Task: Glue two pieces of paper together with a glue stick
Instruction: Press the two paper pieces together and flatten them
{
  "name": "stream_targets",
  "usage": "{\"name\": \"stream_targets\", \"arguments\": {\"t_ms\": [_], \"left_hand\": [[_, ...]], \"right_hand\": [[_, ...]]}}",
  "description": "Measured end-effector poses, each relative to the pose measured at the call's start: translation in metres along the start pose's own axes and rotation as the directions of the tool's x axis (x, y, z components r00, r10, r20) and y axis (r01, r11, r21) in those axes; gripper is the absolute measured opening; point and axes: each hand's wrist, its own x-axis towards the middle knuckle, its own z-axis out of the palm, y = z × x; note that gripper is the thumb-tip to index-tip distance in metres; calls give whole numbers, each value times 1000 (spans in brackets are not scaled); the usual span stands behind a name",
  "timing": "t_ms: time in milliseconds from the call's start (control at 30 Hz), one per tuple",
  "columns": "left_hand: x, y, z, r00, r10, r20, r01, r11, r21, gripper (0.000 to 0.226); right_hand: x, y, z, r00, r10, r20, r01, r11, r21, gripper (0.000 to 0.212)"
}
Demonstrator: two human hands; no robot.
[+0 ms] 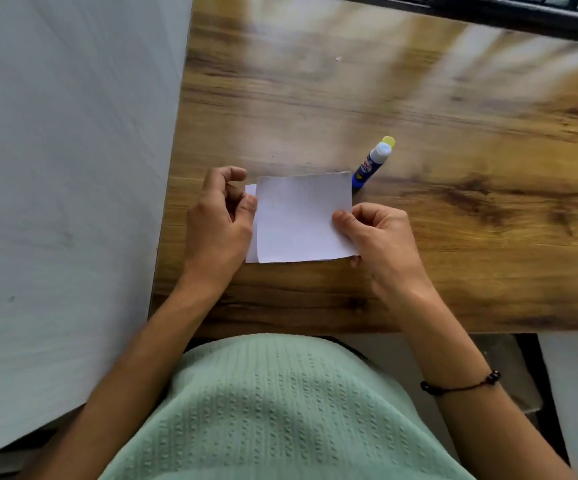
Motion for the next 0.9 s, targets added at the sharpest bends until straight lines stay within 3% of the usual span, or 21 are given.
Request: {"name": "stream_targets", "arguments": {"t_ms": [533, 900], "left_hand": [[1, -14, 0, 995, 48, 86, -65, 976, 207, 46], [4, -15, 1, 996, 22, 90, -42, 971, 233, 45]], "right_hand": [[17, 12, 16, 999, -32, -15, 32, 998, 55, 22], [17, 11, 20, 998, -58, -15, 57, 998, -40, 21]]}}
